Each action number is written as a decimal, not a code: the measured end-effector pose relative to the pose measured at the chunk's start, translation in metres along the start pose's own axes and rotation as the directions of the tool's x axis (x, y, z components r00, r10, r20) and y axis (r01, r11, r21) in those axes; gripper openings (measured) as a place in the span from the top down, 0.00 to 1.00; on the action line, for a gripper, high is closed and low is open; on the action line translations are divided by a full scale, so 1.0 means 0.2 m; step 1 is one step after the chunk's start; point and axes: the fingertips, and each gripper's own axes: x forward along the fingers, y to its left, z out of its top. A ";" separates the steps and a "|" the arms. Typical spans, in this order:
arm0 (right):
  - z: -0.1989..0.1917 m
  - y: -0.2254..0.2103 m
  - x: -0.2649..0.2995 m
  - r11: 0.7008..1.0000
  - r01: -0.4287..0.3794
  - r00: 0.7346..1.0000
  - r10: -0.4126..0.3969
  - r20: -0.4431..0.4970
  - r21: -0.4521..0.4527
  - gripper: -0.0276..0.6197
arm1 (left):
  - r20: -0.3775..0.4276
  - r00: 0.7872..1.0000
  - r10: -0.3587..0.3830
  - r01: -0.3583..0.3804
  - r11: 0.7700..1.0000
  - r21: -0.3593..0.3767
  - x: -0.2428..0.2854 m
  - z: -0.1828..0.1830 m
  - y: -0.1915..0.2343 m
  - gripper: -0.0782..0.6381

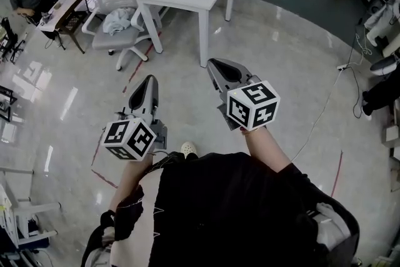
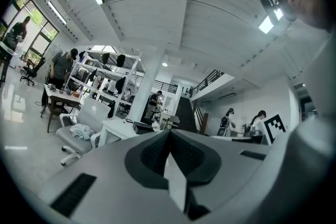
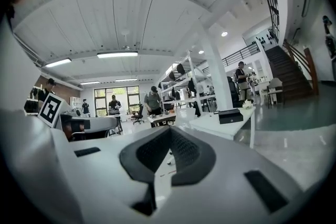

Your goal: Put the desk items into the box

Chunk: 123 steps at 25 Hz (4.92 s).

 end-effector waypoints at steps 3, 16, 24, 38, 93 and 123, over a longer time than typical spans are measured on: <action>0.06 -0.05 0.11 1.000 0.005 1.000 -0.005 0.009 -0.001 0.95 | 0.000 1.000 -0.011 0.011 1.000 0.014 0.10 0.06 0.05 0.88; 0.16 -0.19 0.53 1.000 0.015 1.000 -0.016 0.021 0.007 0.95 | 0.009 1.000 -0.020 0.019 1.000 0.017 0.40 0.20 0.36 0.88; 0.14 -0.23 0.79 0.999 0.021 1.000 -0.022 0.009 0.026 0.95 | 0.012 1.000 -0.019 0.019 1.000 0.020 0.55 0.25 0.58 0.88; -0.02 -0.23 1.10 0.998 0.045 0.997 -0.042 -0.066 0.046 0.95 | -0.008 1.000 -0.024 0.024 0.999 -0.037 0.64 0.19 0.92 0.88; 0.21 -1.33 2.35 0.988 -0.147 0.974 0.154 -0.164 0.053 0.95 | 0.031 0.994 0.107 -0.104 0.991 -0.085 2.13 0.24 1.35 0.88; 0.09 -1.59 3.01 0.992 0.001 0.974 0.027 -0.226 0.122 0.95 | -0.080 0.997 0.025 -0.034 0.992 -0.121 2.68 0.27 1.97 0.88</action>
